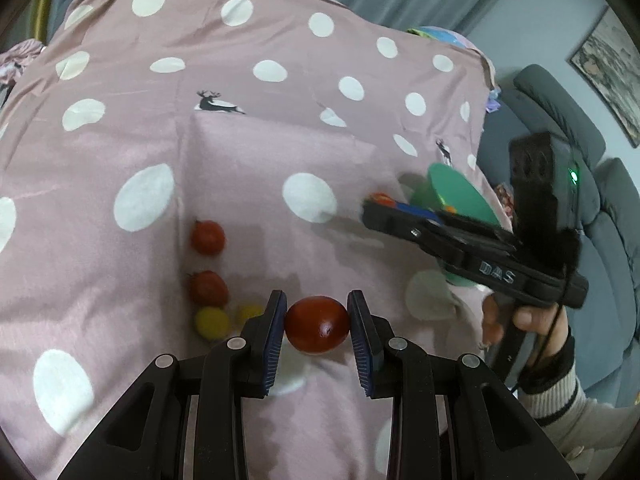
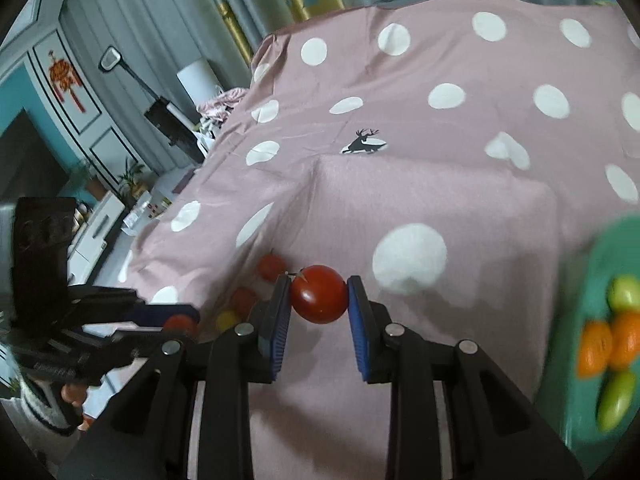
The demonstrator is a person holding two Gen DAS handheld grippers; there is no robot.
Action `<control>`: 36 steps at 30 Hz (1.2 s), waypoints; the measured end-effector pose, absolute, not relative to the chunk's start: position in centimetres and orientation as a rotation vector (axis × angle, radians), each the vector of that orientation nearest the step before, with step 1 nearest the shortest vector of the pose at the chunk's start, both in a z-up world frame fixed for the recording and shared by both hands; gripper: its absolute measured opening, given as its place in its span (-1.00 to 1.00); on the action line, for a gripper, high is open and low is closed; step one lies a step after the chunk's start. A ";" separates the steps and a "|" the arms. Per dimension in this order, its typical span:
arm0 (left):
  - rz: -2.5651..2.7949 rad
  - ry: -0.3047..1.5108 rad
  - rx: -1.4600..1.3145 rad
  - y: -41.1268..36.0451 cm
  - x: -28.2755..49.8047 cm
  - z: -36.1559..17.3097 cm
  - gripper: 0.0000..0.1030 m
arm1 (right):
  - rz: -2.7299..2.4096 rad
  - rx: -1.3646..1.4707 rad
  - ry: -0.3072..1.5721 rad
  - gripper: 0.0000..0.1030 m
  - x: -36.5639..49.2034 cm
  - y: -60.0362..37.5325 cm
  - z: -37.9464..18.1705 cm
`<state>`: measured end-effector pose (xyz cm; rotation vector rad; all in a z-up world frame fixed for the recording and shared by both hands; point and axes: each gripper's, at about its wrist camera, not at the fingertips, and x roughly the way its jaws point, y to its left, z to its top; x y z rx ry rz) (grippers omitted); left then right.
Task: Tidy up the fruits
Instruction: 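Carry both held cherry tomatoes over the green bowl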
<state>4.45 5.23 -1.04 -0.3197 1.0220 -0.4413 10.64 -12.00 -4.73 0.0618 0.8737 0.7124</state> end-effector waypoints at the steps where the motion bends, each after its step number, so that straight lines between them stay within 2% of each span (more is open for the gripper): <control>1: -0.444 1.023 -0.320 5.0 4.3 -1.0 -0.39 | 0.708 0.070 0.872 -0.45 10.2 -12.4 -4.7; 15: -0.450 0.979 -0.282 0.7 2.0 2.0 -0.39 | 0.642 0.163 0.827 -0.44 4.4 -18.8 -3.4; 36: -0.524 0.937 -0.156 -5.9 3.2 5.2 -0.39 | 0.551 0.260 0.710 -0.44 1.8 -25.7 -0.9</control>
